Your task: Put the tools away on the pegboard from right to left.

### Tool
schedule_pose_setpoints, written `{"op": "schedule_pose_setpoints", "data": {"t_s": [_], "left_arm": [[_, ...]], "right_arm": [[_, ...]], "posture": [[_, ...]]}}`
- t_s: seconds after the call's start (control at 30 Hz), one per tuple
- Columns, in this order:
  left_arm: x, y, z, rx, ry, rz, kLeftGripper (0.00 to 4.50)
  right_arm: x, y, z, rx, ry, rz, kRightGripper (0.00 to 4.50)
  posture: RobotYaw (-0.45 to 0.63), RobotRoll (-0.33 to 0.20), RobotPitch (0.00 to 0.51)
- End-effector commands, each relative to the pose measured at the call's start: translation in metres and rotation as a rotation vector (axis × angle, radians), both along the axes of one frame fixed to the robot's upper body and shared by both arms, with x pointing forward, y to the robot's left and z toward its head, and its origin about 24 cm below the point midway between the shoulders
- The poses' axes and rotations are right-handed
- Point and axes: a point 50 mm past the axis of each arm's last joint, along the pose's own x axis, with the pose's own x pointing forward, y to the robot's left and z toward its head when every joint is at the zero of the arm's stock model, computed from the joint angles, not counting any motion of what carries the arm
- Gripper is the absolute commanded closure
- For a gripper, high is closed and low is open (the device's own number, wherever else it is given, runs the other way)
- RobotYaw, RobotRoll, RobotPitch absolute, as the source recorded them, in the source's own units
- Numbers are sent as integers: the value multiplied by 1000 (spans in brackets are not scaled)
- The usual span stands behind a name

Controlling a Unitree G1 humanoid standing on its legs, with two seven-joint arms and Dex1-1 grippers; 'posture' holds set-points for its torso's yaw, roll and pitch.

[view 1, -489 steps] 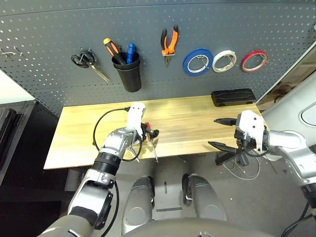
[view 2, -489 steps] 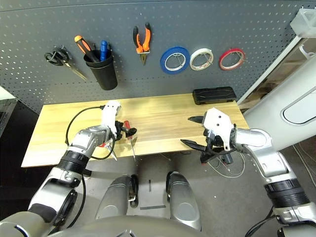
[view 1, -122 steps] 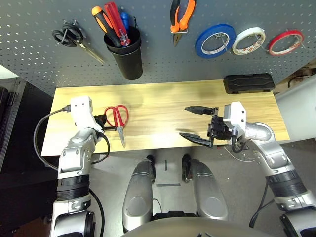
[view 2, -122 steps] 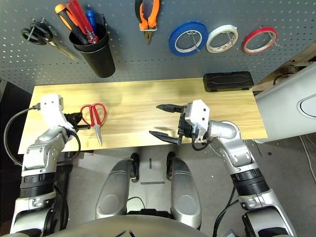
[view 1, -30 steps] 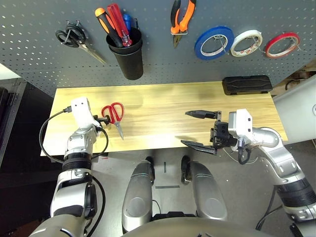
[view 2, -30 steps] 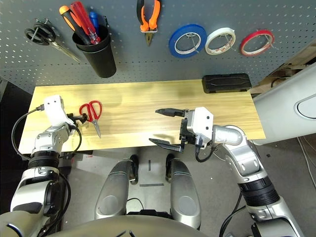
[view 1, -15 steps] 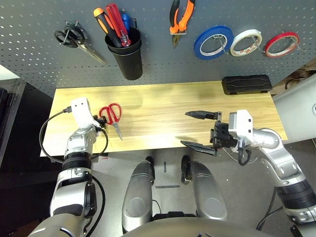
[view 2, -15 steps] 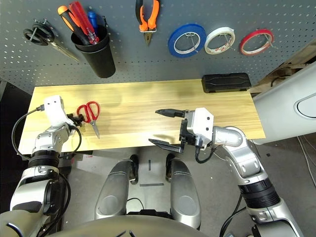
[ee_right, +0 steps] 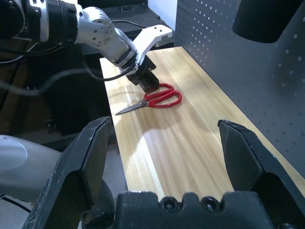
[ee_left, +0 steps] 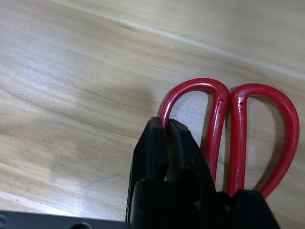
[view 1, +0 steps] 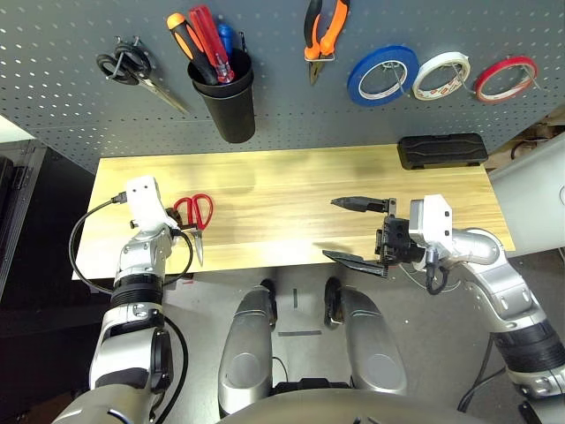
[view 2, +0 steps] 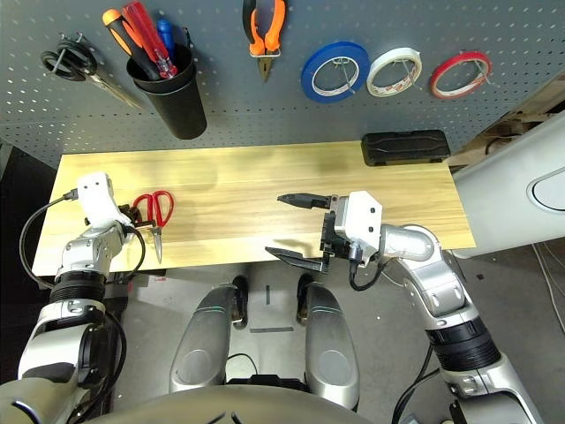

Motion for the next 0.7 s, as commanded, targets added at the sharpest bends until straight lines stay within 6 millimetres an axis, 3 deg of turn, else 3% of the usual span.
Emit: {"op": "schedule_pose_setpoints", "data": {"t_s": [0.03,0.3,0.43,0.7], "left_arm": [[-5,3,8,-13,-33,21,4469],[-16,10,47,1,-168,47,4469],[-24,9,55,15,-199,44,4469],[-39,8,77,63,-344,36,4469]], "right_arm": [[-1,0,-5,-4,13,12,0],[9,-4,-4,-1,-14,5,0],[15,-10,0,65,-4,-26,0],[35,-37,16,134,-17,-72,0]], "posture": [[-45,0,320],[-13,0,273],[8,0,245],[61,0,157]]}}
